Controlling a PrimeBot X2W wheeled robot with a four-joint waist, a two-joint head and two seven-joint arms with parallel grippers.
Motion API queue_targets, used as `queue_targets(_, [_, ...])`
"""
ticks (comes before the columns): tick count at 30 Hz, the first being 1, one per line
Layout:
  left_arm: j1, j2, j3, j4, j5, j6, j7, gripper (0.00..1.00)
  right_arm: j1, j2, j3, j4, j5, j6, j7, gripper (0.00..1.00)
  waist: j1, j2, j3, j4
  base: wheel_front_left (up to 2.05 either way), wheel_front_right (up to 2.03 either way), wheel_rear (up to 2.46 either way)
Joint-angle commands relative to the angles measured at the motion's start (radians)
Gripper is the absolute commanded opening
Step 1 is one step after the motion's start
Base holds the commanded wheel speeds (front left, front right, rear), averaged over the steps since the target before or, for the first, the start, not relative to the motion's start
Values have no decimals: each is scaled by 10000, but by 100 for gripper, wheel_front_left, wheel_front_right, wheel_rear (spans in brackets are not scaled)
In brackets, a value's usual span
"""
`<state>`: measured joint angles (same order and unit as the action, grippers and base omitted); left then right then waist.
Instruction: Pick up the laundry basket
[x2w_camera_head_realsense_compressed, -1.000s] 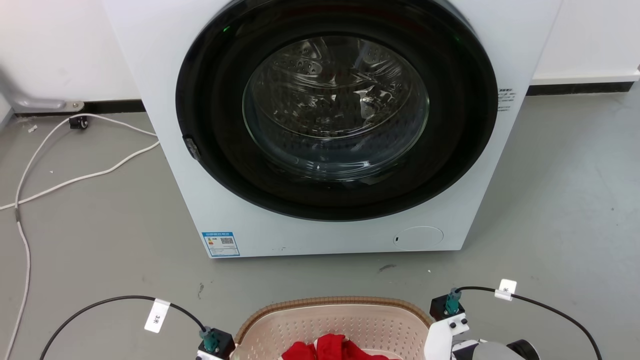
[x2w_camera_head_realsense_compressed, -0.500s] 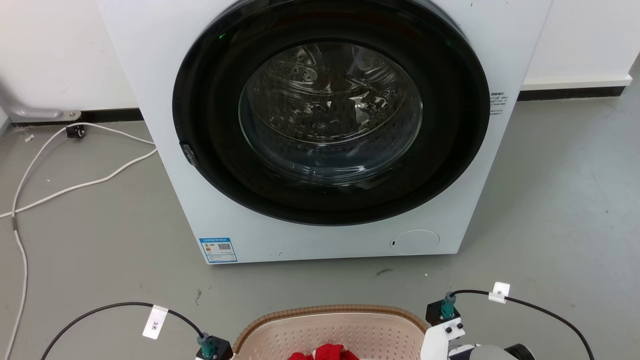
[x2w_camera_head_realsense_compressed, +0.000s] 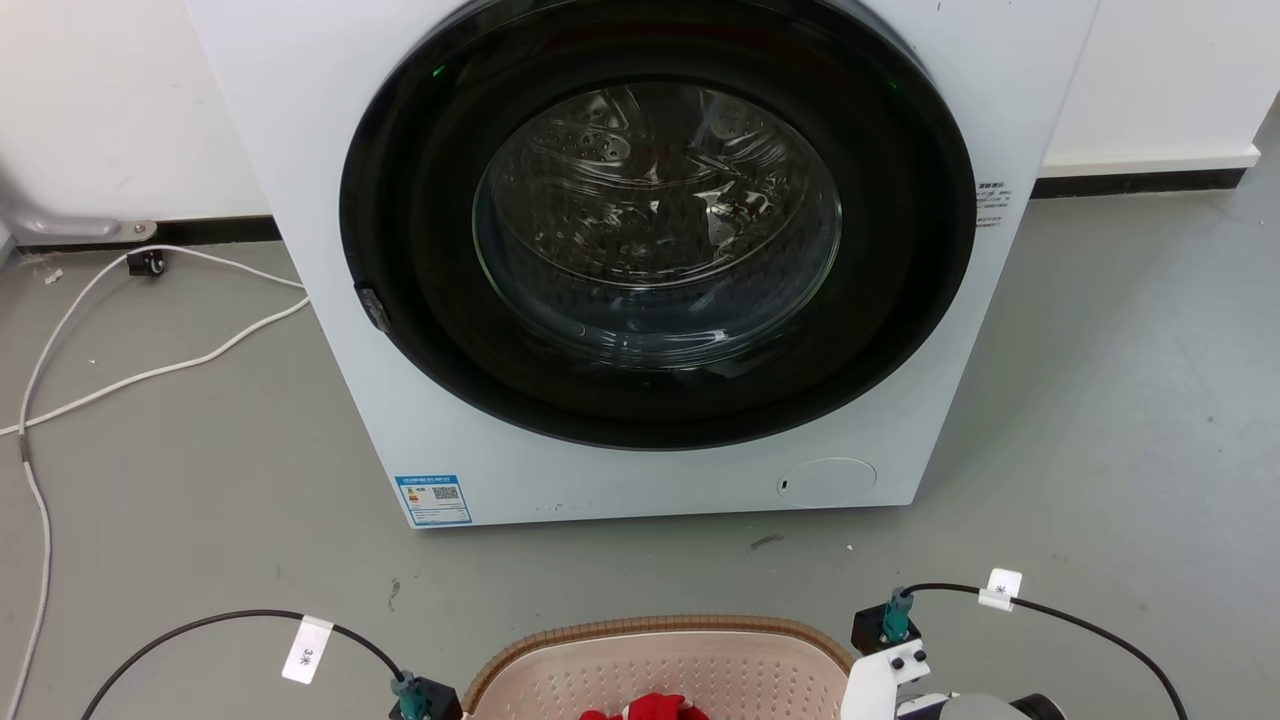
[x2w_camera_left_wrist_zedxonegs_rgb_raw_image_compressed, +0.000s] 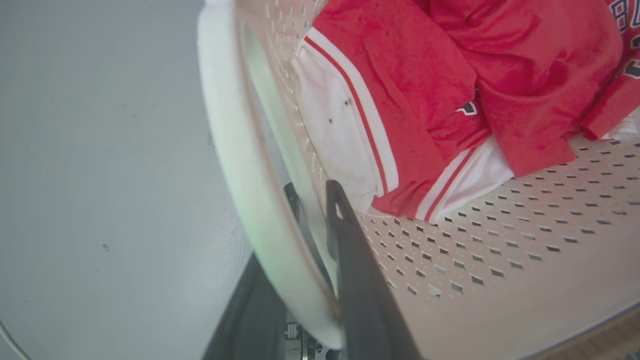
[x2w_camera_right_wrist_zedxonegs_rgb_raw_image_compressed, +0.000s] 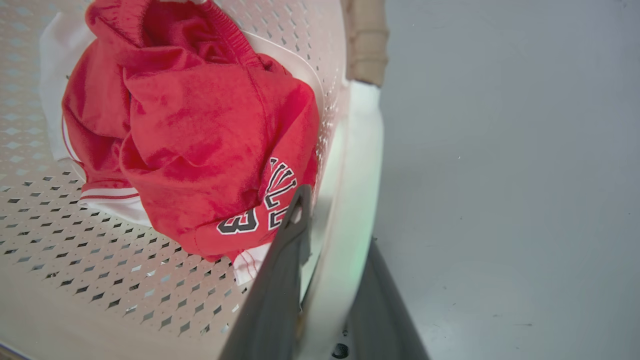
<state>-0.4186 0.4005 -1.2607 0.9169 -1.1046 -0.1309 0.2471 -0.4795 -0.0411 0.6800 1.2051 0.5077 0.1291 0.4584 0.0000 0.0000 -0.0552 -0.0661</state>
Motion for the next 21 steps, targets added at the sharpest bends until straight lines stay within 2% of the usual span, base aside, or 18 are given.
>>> queue_targets(1, [8, 233, -65, 143, 49, 22, -29, 0, -99, -168, 80, 93, -25, 28, -7, 0, 0, 0, -5, 5, 0, 0, 0])
queue_targets(21, [-134, 294, -142, 181, -5, 25, 1, 0, -357, -174, 423, 334, 406, 28, -9, 0, 0, 0, -66, 45, 0, 0, 0])
